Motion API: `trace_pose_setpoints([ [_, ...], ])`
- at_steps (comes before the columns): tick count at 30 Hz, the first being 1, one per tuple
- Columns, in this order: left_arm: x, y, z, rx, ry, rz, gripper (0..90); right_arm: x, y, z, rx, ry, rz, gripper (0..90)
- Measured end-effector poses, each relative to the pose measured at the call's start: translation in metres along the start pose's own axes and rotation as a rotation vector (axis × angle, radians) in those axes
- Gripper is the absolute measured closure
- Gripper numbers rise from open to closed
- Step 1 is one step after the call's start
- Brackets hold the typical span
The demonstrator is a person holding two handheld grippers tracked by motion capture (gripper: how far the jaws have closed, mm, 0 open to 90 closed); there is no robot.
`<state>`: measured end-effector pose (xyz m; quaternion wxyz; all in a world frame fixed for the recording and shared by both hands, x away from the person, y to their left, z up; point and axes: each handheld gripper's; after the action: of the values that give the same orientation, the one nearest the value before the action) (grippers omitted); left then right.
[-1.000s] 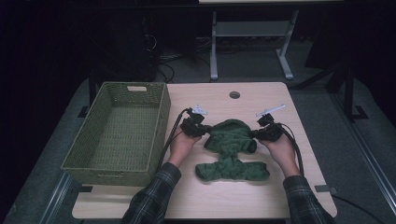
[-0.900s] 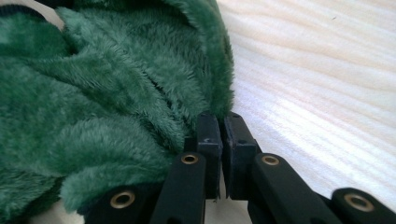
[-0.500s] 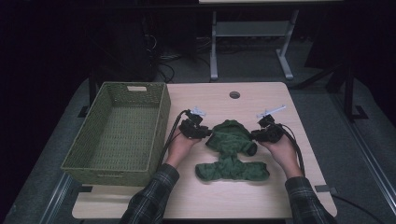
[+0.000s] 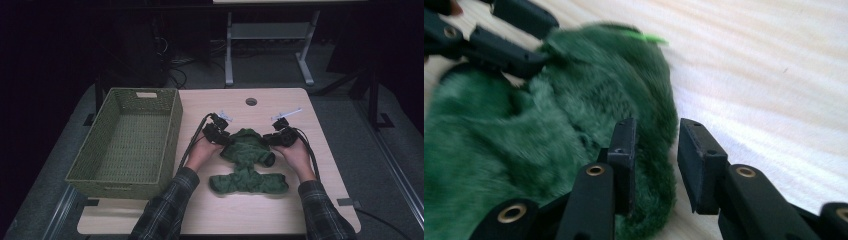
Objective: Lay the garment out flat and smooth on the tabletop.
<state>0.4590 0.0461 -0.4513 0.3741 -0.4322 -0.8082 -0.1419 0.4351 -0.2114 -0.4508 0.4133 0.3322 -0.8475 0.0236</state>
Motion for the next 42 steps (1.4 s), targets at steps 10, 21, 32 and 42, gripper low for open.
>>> trace_pose_setpoints([
  [10,-0.002,0.002,-0.001,-0.008,-0.017,-0.039,89.1,0.008,-0.006,-0.010,0.047,-0.046,0.115,88.3],
  [21,-0.004,0.009,0.014,-0.015,-0.024,-0.079,87.2,-0.006,0.000,0.003,0.126,0.022,0.082,87.4],
  [32,0.019,0.006,0.005,0.026,-0.058,-0.063,67.7,0.011,0.000,0.000,0.100,-0.008,0.078,75.2],
  [42,0.070,-0.022,0.014,0.019,-0.128,-0.012,44.4,0.047,0.026,-0.005,0.084,-0.067,0.053,71.8],
])
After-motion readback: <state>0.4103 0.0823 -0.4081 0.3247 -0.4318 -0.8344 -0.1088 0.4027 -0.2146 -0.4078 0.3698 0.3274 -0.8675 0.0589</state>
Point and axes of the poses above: each handheld gripper's, and its own axes: x roughly backward along the jaws, z roughly out of its underside, y roughly to its left, and after that the axes turned 3 degrees about -y, right-handed
